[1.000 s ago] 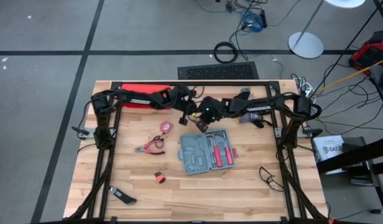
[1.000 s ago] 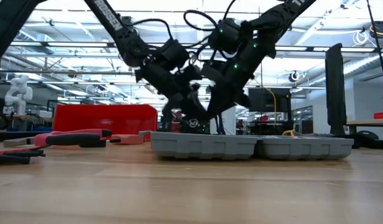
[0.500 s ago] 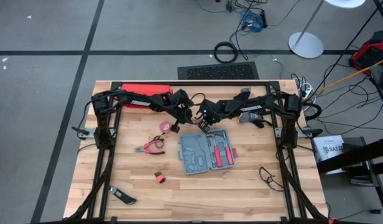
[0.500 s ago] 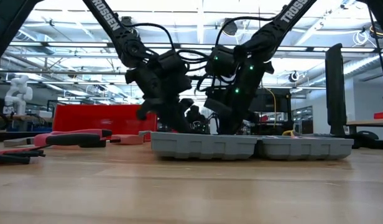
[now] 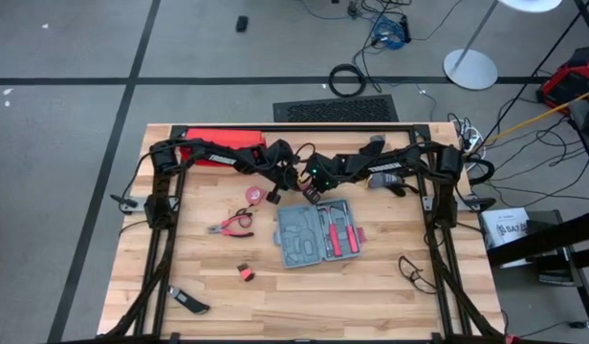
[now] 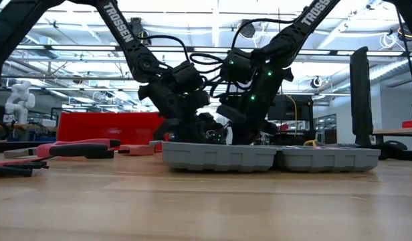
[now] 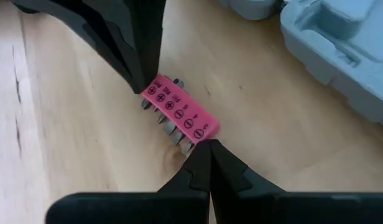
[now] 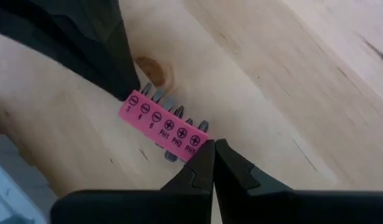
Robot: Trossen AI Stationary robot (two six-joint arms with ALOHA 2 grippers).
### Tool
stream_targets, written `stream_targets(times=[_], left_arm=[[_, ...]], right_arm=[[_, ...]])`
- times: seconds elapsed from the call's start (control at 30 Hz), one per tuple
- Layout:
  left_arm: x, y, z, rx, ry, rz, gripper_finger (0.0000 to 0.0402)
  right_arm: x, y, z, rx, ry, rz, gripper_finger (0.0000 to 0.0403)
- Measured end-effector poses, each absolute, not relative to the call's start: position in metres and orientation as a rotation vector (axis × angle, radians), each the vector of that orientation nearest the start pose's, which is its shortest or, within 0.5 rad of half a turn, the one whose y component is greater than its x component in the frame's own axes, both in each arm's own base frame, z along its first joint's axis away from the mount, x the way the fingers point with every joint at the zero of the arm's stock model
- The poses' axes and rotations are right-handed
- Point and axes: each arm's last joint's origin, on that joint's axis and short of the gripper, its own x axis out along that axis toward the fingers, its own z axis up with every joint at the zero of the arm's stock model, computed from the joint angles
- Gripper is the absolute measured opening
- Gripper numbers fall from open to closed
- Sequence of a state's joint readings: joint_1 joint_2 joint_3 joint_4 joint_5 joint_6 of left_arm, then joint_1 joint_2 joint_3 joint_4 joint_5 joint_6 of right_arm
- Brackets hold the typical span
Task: Prefit tool cases
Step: Put the top orange screwdriver bit set into the gray pre-fit tool case
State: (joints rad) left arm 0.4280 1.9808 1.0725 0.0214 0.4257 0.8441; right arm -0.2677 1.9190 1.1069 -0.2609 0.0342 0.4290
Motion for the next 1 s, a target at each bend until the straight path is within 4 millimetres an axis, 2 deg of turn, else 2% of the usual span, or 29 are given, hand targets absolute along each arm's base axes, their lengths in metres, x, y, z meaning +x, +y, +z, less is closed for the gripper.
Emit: stream_targets(times=[0.17, 0.37, 0.5, 0.67, 0.73, 0.83, 1.0], left_arm=[[0.359, 0.165, 0.128, 0.484, 0.708, -0.223, 0.0000], [0.358, 0.164, 0.127, 0.449, 0.712, -0.230, 0.0000], [0.357, 0.164, 0.126, 0.430, 0.740, -0.202, 0.0000], [0.353, 0.166, 0.128, 0.432, 0.794, -0.163, 0.0000], [0.351, 0.168, 0.138, 0.447, 0.777, -0.137, 0.0000], [0.346, 0.171, 0.165, 0.484, 0.715, -0.101, 0.0000], [0.328, 0.181, 0.206, 0.559, 0.649, -0.035, 0.0000]], right_arm=[[0.356, -0.093, 0.130, 0.513, 1.006, -0.485, 0.0000], [0.356, -0.091, 0.134, 0.517, 1.001, -0.462, 0.0000], [0.352, -0.087, 0.148, 0.496, 0.985, -0.473, 0.0000], [0.351, -0.078, 0.165, 0.410, 0.918, -0.583, 0.0000], [0.354, -0.074, 0.167, 0.370, 0.892, -0.586, 0.0001], [0.357, -0.070, 0.165, 0.340, 0.893, -0.560, 0.0017], [0.358, -0.070, 0.161, 0.343, 0.900, -0.571, 0.0076]])
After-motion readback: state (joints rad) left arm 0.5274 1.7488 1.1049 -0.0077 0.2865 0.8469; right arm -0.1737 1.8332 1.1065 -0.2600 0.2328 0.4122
